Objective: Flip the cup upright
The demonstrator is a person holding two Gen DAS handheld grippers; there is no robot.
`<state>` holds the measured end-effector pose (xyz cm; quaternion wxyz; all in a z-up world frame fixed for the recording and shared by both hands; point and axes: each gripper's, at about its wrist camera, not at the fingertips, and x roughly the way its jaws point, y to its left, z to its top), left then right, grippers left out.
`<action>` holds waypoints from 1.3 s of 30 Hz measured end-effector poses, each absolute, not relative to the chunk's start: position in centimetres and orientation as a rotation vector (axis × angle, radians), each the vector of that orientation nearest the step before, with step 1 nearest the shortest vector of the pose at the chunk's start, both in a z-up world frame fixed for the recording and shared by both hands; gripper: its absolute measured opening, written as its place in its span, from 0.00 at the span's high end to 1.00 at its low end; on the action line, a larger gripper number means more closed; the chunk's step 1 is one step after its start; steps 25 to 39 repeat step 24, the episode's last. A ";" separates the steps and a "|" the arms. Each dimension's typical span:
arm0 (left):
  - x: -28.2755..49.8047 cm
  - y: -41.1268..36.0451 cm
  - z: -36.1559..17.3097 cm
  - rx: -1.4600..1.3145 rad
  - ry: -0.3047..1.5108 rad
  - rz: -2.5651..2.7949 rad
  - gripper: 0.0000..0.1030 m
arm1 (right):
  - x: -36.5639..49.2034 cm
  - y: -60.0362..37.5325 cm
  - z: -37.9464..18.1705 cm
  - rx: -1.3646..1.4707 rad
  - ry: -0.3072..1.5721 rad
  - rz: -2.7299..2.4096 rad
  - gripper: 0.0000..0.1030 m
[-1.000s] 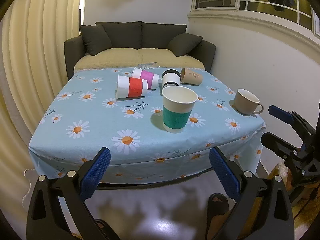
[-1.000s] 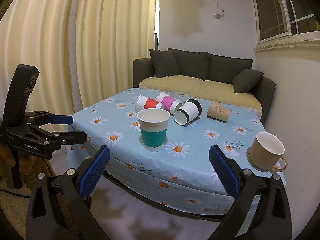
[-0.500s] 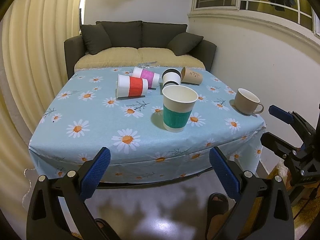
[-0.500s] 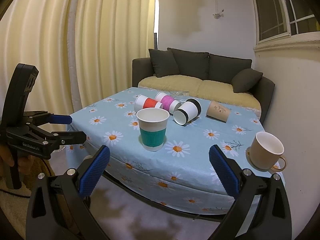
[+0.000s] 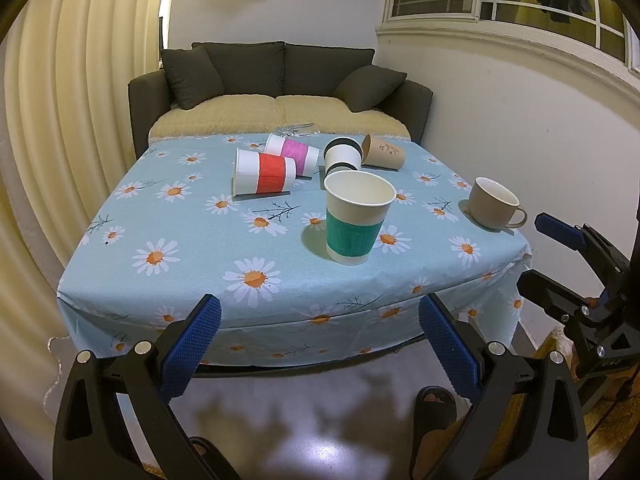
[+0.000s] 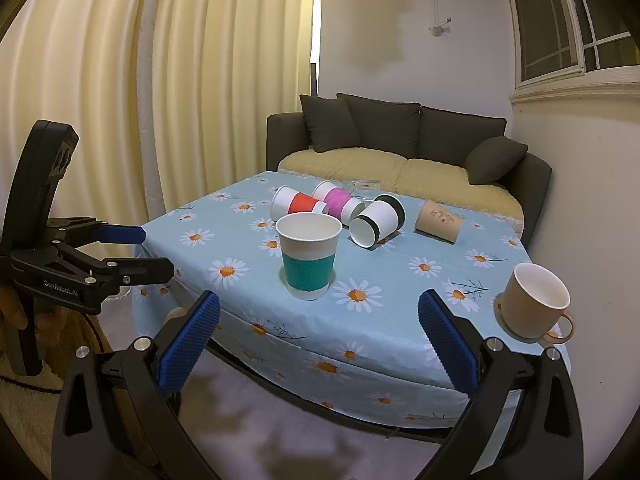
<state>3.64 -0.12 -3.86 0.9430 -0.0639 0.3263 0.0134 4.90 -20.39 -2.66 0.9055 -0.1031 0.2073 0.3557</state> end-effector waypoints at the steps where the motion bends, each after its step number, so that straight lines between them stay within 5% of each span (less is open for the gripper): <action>1: 3.7 -0.1 -3.9 -0.130 0.666 0.027 0.06 | 4.9 -20.4 -2.7 -0.213 0.429 0.735 0.05; 39: 3.7 -0.3 -4.0 -0.132 0.671 0.025 0.06 | 4.8 -20.4 -3.1 -0.216 0.431 0.729 0.05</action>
